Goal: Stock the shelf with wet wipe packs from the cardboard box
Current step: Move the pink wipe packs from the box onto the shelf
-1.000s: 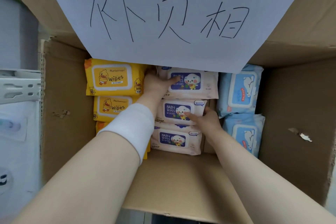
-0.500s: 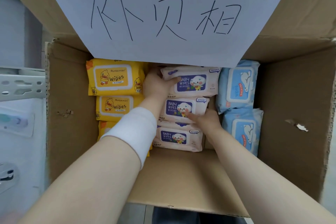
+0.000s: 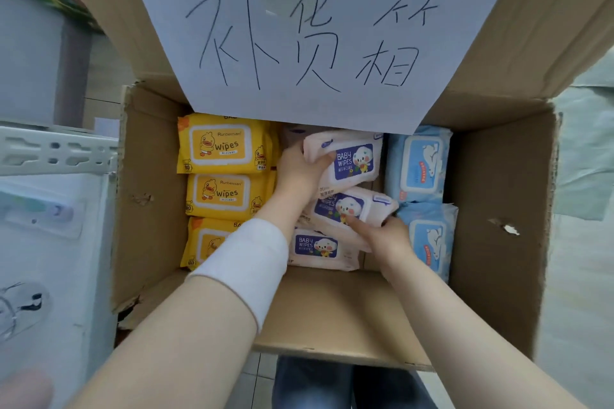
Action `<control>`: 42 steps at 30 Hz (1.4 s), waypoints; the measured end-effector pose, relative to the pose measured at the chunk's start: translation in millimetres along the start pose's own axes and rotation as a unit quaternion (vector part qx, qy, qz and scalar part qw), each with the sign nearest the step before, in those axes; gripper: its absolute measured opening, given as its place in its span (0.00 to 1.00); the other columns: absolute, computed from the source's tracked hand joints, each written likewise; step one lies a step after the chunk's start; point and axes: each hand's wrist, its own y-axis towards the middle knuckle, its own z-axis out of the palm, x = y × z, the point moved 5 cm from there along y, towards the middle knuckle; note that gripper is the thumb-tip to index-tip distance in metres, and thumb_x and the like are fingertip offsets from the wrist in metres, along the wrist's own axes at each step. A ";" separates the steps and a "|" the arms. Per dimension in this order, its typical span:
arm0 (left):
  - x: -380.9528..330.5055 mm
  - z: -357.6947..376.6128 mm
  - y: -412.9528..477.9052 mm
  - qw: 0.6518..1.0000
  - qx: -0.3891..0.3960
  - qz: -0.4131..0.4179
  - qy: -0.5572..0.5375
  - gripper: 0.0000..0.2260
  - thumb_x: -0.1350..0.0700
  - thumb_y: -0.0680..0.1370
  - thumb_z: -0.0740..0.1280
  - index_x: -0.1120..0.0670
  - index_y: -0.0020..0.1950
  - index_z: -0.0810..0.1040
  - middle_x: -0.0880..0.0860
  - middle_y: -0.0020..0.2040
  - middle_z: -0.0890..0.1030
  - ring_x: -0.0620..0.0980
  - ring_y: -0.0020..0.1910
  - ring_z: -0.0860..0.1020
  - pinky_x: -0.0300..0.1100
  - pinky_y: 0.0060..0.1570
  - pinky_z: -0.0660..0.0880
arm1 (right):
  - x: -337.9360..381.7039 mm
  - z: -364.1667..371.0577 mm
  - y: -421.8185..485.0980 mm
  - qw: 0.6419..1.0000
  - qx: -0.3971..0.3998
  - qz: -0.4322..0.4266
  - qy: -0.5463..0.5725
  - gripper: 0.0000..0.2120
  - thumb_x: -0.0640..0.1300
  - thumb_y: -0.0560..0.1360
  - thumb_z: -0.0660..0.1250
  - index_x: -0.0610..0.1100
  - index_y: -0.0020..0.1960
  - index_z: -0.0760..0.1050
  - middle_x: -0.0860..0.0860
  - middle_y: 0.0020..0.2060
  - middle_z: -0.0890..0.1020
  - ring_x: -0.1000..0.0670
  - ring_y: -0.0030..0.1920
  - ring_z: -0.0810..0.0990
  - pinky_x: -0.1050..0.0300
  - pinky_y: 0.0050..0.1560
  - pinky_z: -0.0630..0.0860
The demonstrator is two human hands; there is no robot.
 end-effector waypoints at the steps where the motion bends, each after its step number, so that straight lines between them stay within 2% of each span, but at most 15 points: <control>1: 0.0 -3.6 -9.0 1.000 -0.006 -0.007 -0.014 0.17 0.53 0.74 0.70 0.57 0.61 0.75 0.55 0.58 0.79 0.54 0.57 0.78 0.45 0.52 0.75 | -1.6 -9.6 -9.5 1.000 -0.006 0.004 0.007 0.09 0.44 0.68 0.75 0.51 0.40 0.75 0.50 0.42 0.81 0.51 0.40 0.80 0.59 0.39 0.76; 2: 1.8 -8.6 -18.7 0.999 -0.013 -0.018 -0.030 0.16 0.53 0.74 0.69 0.56 0.59 0.76 0.54 0.56 0.80 0.53 0.55 0.78 0.45 0.50 0.75 | -3.0 -19.4 -21.3 1.000 -0.010 0.012 0.005 0.08 0.45 0.68 0.75 0.50 0.42 0.76 0.50 0.42 0.81 0.51 0.41 0.80 0.60 0.38 0.76; 5: 8.3 -33.5 -57.6 0.994 -0.055 -0.041 -0.089 0.09 0.54 0.74 0.69 0.50 0.51 0.71 0.47 0.45 0.77 0.46 0.45 0.77 0.40 0.42 0.71 | -7.2 -54.5 -56.8 0.999 -0.013 0.043 0.027 0.15 0.46 0.67 0.76 0.45 0.51 0.76 0.46 0.50 0.82 0.45 0.50 0.81 0.47 0.55 0.78; 9: 22.4 -83.0 -132.7 0.974 -0.120 -0.058 -0.181 0.12 0.55 0.73 0.71 0.50 0.55 0.74 0.47 0.49 0.78 0.44 0.44 0.79 0.40 0.42 0.77 | -2.0 -89.6 -113.9 0.995 0.043 0.073 0.055 0.27 0.47 0.66 0.76 0.41 0.62 0.75 0.45 0.56 0.82 0.45 0.55 0.81 0.45 0.62 0.74; 11: 24.6 -113.1 -180.2 0.960 -0.145 -0.027 -0.238 0.09 0.57 0.72 0.71 0.45 0.47 0.75 0.44 0.43 0.81 0.37 0.37 0.80 0.33 0.32 0.76 | 9.7 -96.4 -145.4 0.993 0.091 0.053 0.048 0.31 0.48 0.63 0.76 0.43 0.64 0.73 0.45 0.58 0.81 0.44 0.57 0.80 0.44 0.64 0.73; 13: 26.1 -146.1 -234.6 0.946 -0.177 0.005 -0.271 0.07 0.56 0.71 0.72 0.46 0.42 0.77 0.43 0.39 0.83 0.38 0.35 0.81 0.32 0.30 0.76 | 23.6 -97.4 -181.8 0.990 0.135 0.021 0.036 0.32 0.48 0.61 0.76 0.43 0.63 0.74 0.44 0.57 0.81 0.44 0.57 0.80 0.44 0.64 0.73; 16: 23.7 -199.8 -324.2 0.919 -0.225 0.025 -0.322 0.06 0.51 0.70 0.74 0.47 0.43 0.78 0.45 0.39 0.85 0.42 0.37 0.83 0.36 0.31 0.77 | 49.4 -91.7 -248.8 0.982 0.183 -0.047 -0.019 0.28 0.48 0.59 0.76 0.44 0.58 0.77 0.45 0.54 0.83 0.44 0.54 0.82 0.46 0.58 0.78; 20: 9.0 -285.5 -446.4 0.889 -0.306 0.108 -0.324 0.05 0.51 0.69 0.74 0.45 0.39 0.78 0.38 0.34 0.83 0.37 0.34 0.82 0.32 0.29 0.75 | 78.2 -68.2 -345.3 0.952 0.269 -0.123 -0.082 0.24 0.47 0.61 0.75 0.45 0.56 0.77 0.45 0.52 0.84 0.45 0.51 0.84 0.48 0.51 0.81; 22: 5.7 -330.3 -504.4 0.866 -0.348 0.150 -0.326 0.04 0.50 0.69 0.74 0.44 0.38 0.79 0.39 0.35 0.83 0.37 0.35 0.81 0.36 0.33 0.77 | 92.6 -49.4 -392.3 0.929 0.318 -0.152 -0.112 0.22 0.45 0.64 0.73 0.44 0.56 0.77 0.45 0.51 0.84 0.45 0.50 0.84 0.51 0.46 0.82; 24: 10.9 -373.7 -558.3 0.837 -0.384 0.188 -0.342 0.03 0.53 0.70 0.73 0.47 0.41 0.80 0.41 0.37 0.84 0.40 0.37 0.82 0.38 0.39 0.78 | 103.1 -26.7 -439.4 0.903 0.363 -0.178 -0.146 0.21 0.44 0.64 0.72 0.43 0.57 0.76 0.43 0.52 0.84 0.43 0.51 0.84 0.51 0.46 0.82; 27: 27.7 -431.0 -633.8 0.796 -0.416 0.244 -0.365 0.04 0.56 0.70 0.71 0.49 0.42 0.79 0.42 0.37 0.84 0.40 0.38 0.81 0.36 0.40 0.77 | 107.2 15.5 -510.0 0.855 0.428 -0.225 -0.186 0.24 0.40 0.64 0.71 0.39 0.60 0.75 0.41 0.52 0.83 0.43 0.50 0.84 0.52 0.44 0.82; 30: 63.1 -478.9 -700.6 0.779 -0.441 0.275 -0.351 0.05 0.55 0.69 0.70 0.50 0.44 0.78 0.43 0.38 0.83 0.41 0.39 0.80 0.35 0.40 0.76 | 99.5 68.5 -577.0 0.806 0.489 -0.267 -0.200 0.21 0.37 0.66 0.67 0.37 0.60 0.74 0.44 0.49 0.85 0.47 0.45 0.85 0.59 0.39 0.81; 34: 144.1 -546.9 -774.5 0.757 -0.489 0.265 -0.343 0.05 0.56 0.72 0.70 0.50 0.47 0.79 0.44 0.40 0.84 0.42 0.40 0.81 0.35 0.41 0.77 | 70.9 151.7 -656.5 0.753 0.521 -0.322 -0.240 0.20 0.38 0.66 0.67 0.40 0.59 0.75 0.45 0.50 0.85 0.47 0.49 0.84 0.57 0.43 0.82; 37: 209.3 -593.1 -806.0 0.729 -0.521 0.246 -0.369 0.05 0.58 0.74 0.67 0.51 0.49 0.79 0.45 0.41 0.85 0.43 0.42 0.82 0.37 0.41 0.79 | 52.3 217.9 -697.3 0.743 0.517 -0.343 -0.251 0.20 0.40 0.64 0.69 0.39 0.56 0.76 0.46 0.47 0.86 0.48 0.46 0.85 0.58 0.40 0.82; 42: 289.9 -664.0 -823.0 0.699 -0.556 0.212 -0.397 0.06 0.62 0.76 0.65 0.51 0.48 0.77 0.42 0.38 0.85 0.39 0.37 0.82 0.33 0.36 0.78 | 37.9 324.9 -753.4 0.718 0.554 -0.340 -0.250 0.15 0.38 0.64 0.68 0.40 0.51 0.77 0.48 0.43 0.86 0.50 0.43 0.85 0.62 0.37 0.81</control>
